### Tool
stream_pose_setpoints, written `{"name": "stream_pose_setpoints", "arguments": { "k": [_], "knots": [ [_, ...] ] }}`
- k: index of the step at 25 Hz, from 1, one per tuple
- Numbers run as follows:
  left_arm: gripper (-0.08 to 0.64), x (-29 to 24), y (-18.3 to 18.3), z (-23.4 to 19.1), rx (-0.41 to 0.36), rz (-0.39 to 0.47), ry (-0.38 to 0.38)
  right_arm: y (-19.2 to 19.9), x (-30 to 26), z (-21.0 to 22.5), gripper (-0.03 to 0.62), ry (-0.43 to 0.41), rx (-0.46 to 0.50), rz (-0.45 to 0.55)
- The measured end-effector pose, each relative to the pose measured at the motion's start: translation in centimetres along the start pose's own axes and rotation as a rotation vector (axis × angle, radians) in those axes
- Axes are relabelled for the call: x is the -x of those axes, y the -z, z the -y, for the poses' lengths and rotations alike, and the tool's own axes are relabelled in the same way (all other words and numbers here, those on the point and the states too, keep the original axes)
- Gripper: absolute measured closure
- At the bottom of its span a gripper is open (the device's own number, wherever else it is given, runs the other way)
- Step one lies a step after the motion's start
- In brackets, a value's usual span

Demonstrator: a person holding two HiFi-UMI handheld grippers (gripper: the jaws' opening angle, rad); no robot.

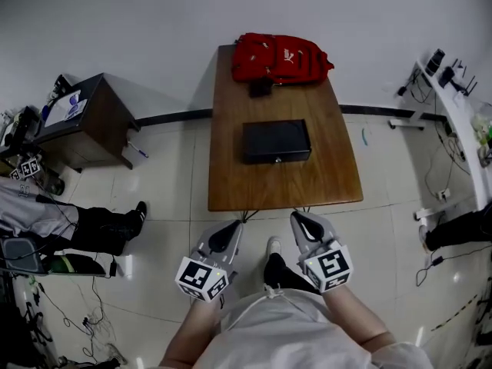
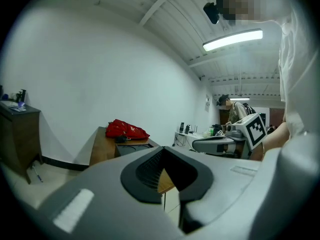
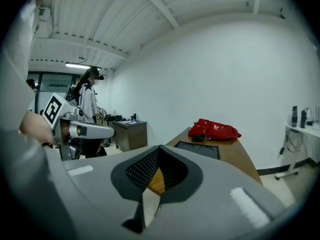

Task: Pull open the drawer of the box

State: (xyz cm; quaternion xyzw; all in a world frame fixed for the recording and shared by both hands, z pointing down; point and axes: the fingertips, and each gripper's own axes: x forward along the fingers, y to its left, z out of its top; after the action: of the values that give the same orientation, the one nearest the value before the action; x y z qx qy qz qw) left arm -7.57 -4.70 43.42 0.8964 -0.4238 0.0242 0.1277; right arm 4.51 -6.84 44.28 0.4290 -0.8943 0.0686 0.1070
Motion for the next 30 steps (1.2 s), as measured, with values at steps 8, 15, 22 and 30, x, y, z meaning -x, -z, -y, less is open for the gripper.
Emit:
{"name": "stream_pose_setpoints", "arguments": {
  "k": [8, 15, 22, 30],
  "knots": [
    [0.565, -9.9, -2.6, -4.8, 0.01, 0.003, -0.013, -1.2, -7.5, 7.9, 0.584, -0.056, 0.004, -0.026],
    [0.565, -14.4, -2.5, -7.9, 0.019, -0.017, -0.043, -0.3, -12.0, 12.0, 0.584, -0.053, 0.001, -0.069],
    [0.565, -16.1, -2.2, -10.5, 0.04, -0.051, -0.048, 0.9, -14.8, 13.0, 0.584, -0.036, -0.019, -0.129],
    [0.565, -17.4, -0.5, -13.0, 0.07, -0.127, -0.015, 5.8, -17.6, 12.0, 0.584, -0.024, -0.084, -0.276]
  ]
}}
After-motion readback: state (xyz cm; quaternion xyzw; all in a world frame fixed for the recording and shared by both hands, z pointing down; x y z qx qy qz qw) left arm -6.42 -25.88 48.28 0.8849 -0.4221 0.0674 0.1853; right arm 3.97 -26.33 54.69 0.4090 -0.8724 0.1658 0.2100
